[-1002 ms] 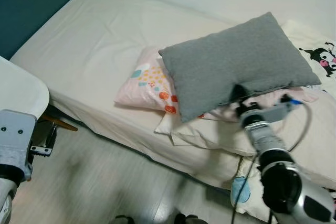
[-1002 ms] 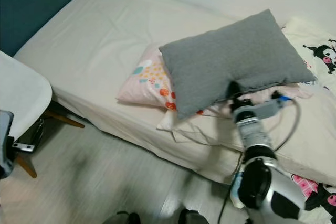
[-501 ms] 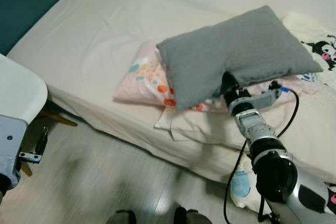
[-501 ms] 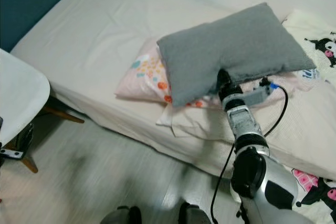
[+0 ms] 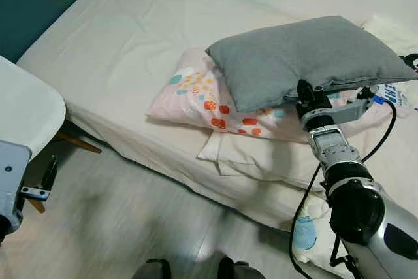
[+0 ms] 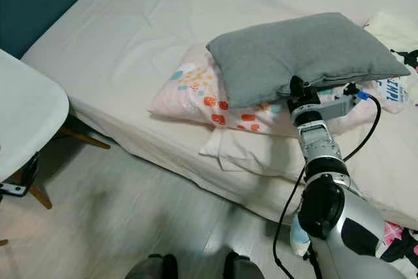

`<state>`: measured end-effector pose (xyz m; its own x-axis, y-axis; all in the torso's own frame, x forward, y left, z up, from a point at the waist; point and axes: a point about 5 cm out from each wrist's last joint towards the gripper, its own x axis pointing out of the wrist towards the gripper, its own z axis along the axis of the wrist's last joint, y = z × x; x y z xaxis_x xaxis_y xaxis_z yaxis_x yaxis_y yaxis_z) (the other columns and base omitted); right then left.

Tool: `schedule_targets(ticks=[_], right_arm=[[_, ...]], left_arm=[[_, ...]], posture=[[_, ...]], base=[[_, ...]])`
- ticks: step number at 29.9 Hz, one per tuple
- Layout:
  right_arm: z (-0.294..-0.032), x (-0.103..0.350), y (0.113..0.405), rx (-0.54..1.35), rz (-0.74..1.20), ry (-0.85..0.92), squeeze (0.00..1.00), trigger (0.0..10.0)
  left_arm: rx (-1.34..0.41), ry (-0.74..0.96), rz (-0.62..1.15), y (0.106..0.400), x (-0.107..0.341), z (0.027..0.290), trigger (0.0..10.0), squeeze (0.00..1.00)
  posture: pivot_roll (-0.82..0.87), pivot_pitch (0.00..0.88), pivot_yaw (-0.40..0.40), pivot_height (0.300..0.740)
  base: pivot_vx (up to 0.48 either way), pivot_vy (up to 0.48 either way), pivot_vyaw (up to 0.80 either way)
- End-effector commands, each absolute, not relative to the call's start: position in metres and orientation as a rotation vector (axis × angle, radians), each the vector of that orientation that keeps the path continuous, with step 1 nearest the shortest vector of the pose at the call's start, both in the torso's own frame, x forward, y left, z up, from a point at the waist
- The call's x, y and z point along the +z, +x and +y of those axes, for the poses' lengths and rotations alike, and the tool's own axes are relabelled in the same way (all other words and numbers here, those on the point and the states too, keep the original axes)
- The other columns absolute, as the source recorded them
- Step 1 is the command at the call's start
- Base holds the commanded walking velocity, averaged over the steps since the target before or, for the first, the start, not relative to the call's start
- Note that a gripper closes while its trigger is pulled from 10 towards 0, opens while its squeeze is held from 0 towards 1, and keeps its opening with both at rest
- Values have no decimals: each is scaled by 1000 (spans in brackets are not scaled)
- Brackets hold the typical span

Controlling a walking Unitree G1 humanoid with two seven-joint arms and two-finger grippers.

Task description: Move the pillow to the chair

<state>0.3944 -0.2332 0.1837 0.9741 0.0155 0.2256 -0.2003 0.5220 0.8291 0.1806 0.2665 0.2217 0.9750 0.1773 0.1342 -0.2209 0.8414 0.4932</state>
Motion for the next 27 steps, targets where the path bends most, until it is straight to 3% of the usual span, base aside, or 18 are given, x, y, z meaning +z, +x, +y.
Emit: schedule_targets(ticks=[1,3,6,7,12,15,17,24,25,26,27], right_arm=[[-231,177,392,140,-172,957,0,0],[-222,189,396,232,-190,899,0,0],[-218,198,397,296,-204,885,0,0],[-214,229,398,449,-308,908,0,0],[-205,256,395,579,-387,903,0,0],[-180,277,390,737,-418,855,0,0],[-164,280,385,808,-404,803,0,0],[-141,261,377,872,-331,707,0,0],[-136,253,375,878,-300,680,0,824],[-131,247,373,886,-270,670,0,3569],[-131,247,373,886,-270,670,0,3569]], left_arm=[[226,531,-60,182,217,269,10000,0],[242,476,-100,195,221,266,10000,0],[258,438,-121,200,223,265,10000,0],[272,335,-164,216,227,259,10000,0],[256,256,-195,234,228,248,10000,0],[224,217,-218,253,226,234,10000,0],[228,193,-222,259,223,232,10000,0],[256,154,-214,269,211,228,10000,0],[264,142,-205,271,207,226,10000,0],[267,132,-197,272,203,224,10000,0],[267,132,-197,272,203,224,10000,0]], posture=[[194,282,-28,740],[173,228,-33,740],[170,220,-35,740],[138,153,-40,740],[120,103,-48,740],[94,36,-59,740],[89,0,-67,740],[93,0,-90,740],[94,0,-93,740],[94,0,-96,740],[94,0,-96,740]], base=[[0,0,0],[0,0,0],[0,0,0],[0,0,0],[0,0,0],[0,0,0],[0,0,0],[0,0,0],[0,0,0],[0,0,0],[0,0,0]])
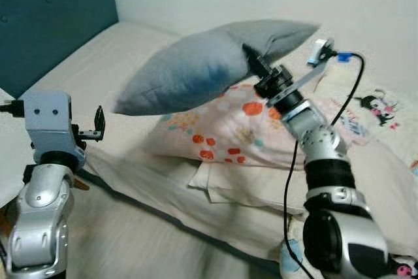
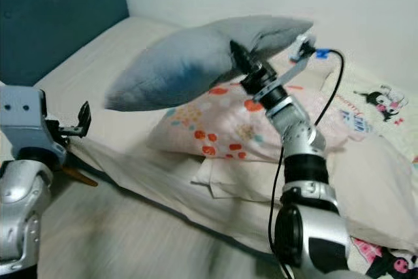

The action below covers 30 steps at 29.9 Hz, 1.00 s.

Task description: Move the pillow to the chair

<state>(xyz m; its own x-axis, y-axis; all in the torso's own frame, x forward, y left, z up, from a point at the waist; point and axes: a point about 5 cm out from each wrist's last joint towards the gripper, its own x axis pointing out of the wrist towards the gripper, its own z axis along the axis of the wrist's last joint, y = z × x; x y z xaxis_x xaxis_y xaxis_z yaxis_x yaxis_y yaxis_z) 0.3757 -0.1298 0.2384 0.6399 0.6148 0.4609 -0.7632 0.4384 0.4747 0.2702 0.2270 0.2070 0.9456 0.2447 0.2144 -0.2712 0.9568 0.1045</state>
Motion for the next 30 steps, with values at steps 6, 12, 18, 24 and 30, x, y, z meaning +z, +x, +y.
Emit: schedule_targets(ticks=[6,12,18,24,30], right_arm=[[-104,208,357,915,-133,636,0,0],[-89,155,332,841,28,466,0,0],[-89,148,321,824,45,403,0,0],[-86,151,320,826,37,389,0,0],[-83,151,320,816,33,380,0,0]], left_arm=[[254,111,-170,267,192,212,10000,0],[106,-18,-158,245,180,172,10000,0],[6,-17,-157,237,171,145,10000,0],[-25,15,-185,245,174,139,10000,0],[-12,19,-167,248,171,141,10000,0]], posture=[[105,0,-104,740],[108,0,-97,740],[89,0,-93,740],[97,0,-102,740],[101,0,-101,740]], base=[[0,0,667],[0,0,800],[0,0,800],[0,0,800],[0,0,800]])
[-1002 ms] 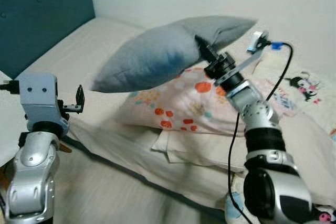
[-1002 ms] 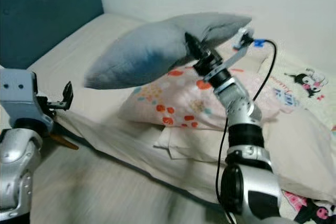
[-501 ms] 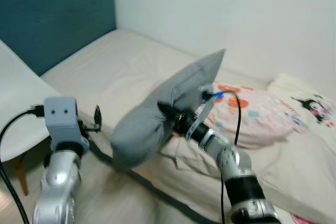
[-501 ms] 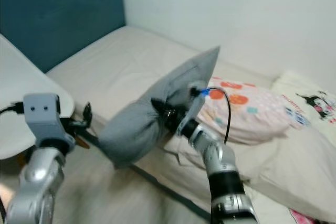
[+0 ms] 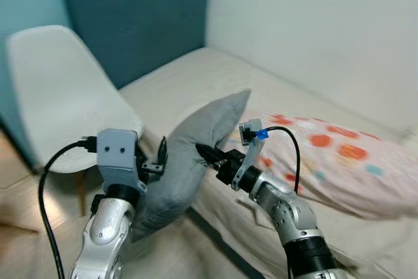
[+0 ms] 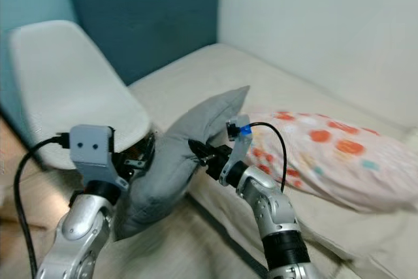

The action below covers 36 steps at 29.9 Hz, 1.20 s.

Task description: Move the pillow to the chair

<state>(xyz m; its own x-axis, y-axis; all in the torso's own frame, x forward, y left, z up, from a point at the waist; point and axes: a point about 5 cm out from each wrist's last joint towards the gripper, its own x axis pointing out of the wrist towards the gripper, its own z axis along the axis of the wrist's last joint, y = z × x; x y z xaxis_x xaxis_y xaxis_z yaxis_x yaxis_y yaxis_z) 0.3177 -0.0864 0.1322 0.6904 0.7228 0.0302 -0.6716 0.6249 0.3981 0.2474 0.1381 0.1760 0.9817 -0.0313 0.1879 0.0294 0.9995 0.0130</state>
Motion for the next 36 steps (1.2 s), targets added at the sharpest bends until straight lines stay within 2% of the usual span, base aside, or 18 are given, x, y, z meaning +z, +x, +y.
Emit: schedule_targets(ticks=[1,6,17,18,36], right_arm=[[-83,151,320,816,33,380,0,0],[-83,151,320,808,35,382,0,0],[-82,151,319,806,42,377,0,0],[-81,150,320,801,60,356,0,10000],[-80,150,320,806,74,341,0,10000]], left_arm=[[-12,19,-167,248,171,141,10000,0],[6,42,-159,249,170,143,10000,0],[18,37,-164,250,171,144,10000,0],[19,34,-166,252,171,145,10000,0],[31,28,-174,254,172,147,10000,0]], posture=[[101,0,-101,740],[104,0,-101,740],[104,0,-102,740],[101,0,-100,740],[99,0,-102,740]], base=[[0,0,800],[0,0,800],[276,0,800],[289,0,0],[296,0,0]])
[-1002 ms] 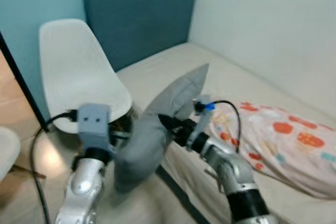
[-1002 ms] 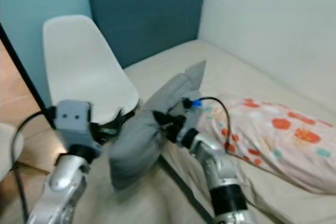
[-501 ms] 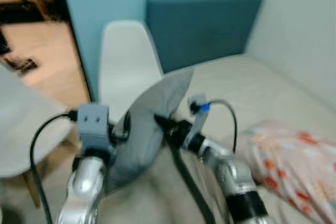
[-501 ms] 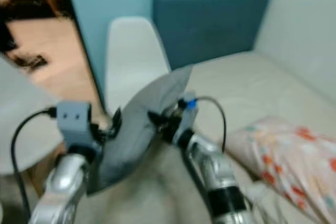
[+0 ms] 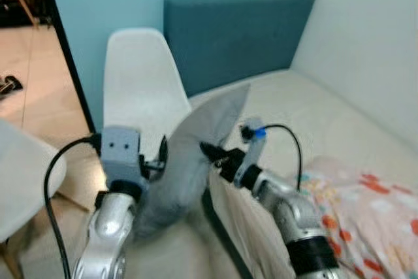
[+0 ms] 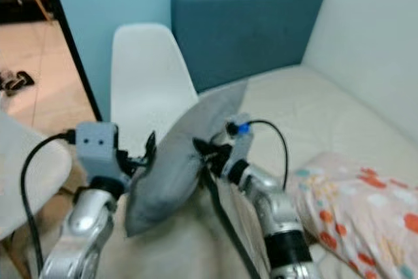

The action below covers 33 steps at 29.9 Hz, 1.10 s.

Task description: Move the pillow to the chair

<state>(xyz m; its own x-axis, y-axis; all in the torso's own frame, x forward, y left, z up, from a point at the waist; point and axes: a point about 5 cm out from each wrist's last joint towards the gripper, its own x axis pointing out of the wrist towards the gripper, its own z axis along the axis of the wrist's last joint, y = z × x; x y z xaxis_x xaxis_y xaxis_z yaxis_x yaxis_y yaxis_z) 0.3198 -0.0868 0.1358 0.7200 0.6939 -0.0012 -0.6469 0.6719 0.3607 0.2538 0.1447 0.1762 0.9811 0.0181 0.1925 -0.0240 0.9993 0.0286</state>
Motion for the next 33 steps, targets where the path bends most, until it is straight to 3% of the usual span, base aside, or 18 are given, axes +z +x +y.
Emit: schedule_targets(ticks=[1,9,33], right_arm=[[-80,150,320,806,74,341,0,10000],[-78,150,318,824,72,331,0,10000],[-82,146,324,758,118,346,0,10000]], left_arm=[[31,28,-174,254,172,147,10000,0],[32,28,-175,255,172,147,10000,0],[47,31,-174,255,170,151,10000,0]], posture=[[99,0,-102,740],[101,0,-106,740],[92,0,-107,740]], base=[[307,0,0],[307,0,783],[305,0,-54]])
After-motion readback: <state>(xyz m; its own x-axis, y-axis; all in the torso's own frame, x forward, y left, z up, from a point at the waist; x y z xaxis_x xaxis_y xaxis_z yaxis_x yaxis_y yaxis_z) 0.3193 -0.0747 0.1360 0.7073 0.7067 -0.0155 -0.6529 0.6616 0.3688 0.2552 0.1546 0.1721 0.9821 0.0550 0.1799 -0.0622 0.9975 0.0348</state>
